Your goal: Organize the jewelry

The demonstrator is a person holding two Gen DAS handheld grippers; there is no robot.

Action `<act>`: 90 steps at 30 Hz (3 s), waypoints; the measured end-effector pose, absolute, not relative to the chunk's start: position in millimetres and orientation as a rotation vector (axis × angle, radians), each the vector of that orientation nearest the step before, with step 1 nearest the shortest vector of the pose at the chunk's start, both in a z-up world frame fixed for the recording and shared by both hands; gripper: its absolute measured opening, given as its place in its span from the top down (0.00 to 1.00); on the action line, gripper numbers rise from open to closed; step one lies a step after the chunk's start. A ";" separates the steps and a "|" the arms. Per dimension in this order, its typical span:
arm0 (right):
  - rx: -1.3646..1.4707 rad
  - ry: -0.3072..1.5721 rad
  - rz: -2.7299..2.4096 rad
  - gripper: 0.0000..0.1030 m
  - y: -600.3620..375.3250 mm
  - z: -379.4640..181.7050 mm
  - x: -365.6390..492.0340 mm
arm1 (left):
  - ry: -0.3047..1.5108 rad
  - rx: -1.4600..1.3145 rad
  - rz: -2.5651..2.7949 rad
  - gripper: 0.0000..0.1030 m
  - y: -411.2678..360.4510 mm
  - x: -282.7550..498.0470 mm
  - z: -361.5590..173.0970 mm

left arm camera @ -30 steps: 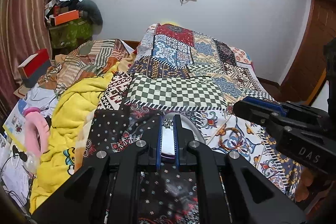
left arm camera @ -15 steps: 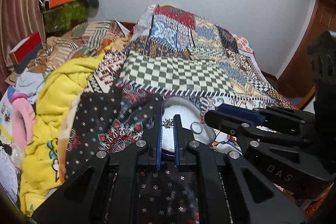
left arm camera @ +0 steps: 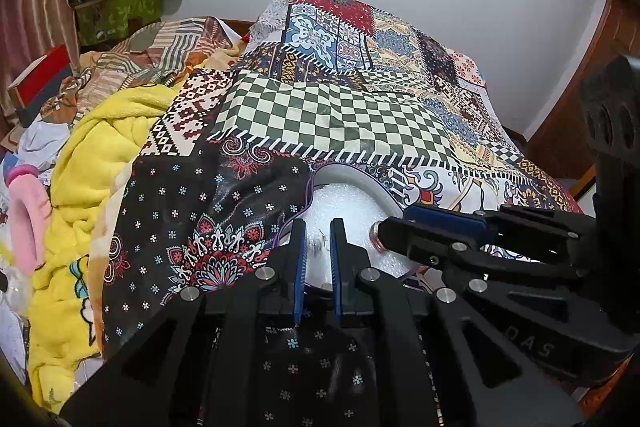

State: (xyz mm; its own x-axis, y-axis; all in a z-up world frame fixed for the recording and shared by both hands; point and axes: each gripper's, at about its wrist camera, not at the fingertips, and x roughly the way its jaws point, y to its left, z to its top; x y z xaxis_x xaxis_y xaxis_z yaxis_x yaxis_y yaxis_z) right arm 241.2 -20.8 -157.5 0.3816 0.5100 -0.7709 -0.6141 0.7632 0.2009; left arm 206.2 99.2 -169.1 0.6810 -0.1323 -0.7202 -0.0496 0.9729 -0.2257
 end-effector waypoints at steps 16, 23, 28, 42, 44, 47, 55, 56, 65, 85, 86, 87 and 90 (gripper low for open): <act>-0.077 0.916 0.665 0.68 -44.2 -128.4 232.4 | 0.791 -0.234 -0.019 0.70 100.4 194.0 -145.1; -0.077 0.827 0.625 0.68 -68.1 -95.3 211.7 | 0.745 -0.223 -0.018 0.70 94.6 176.4 -120.3; -0.098 0.752 0.584 0.68 -87.1 -70.5 189.1 | 0.706 -0.201 -0.029 0.70 85.4 158.6 -98.6; -0.129 0.668 0.431 0.57 -155.5 -46.3 140.9 | 0.671 -0.128 -0.115 0.65 41.1 118.0 -73.2; -0.148 0.686 0.411 0.57 -160.3 -53.3 138.2 | 0.688 -0.118 -0.135 0.65 33.3 115.7 -78.2; -0.171 0.732 0.390 0.57 -168.0 -70.4 136.2 | 0.721 -0.106 -0.160 0.65 22.8 113.2 -88.4; -0.147 0.959 0.406 0.57 -179.7 -142.9 131.1 | 0.829 -0.097 -0.212 0.65 1.8 112.7 -124.0; -0.147 0.989 0.409 0.57 -179.5 -153.2 131.1 | 0.839 -0.096 -0.217 0.65 0.0 112.6 -128.1; -0.037 1.110 0.479 0.57 -180.4 -187.4 135.3 | 0.939 -0.079 -0.268 0.65 -16.1 111.6 -166.0; -0.024 1.075 0.458 0.91 -181.9 -195.8 145.4 | 0.968 -0.065 -0.261 0.65 -18.6 121.3 -181.5; -0.018 1.065 0.455 0.91 -184.9 -193.1 146.1 | 0.968 -0.065 -0.261 0.65 -19.6 122.7 -181.0; -0.009 1.055 0.455 0.91 -187.8 -190.2 147.2 | 0.967 -0.065 -0.262 0.65 -20.4 123.8 -180.9; 0.017 1.024 0.453 0.91 -196.3 -180.4 150.2 | 0.970 -0.062 -0.273 0.65 -27.8 130.8 -180.2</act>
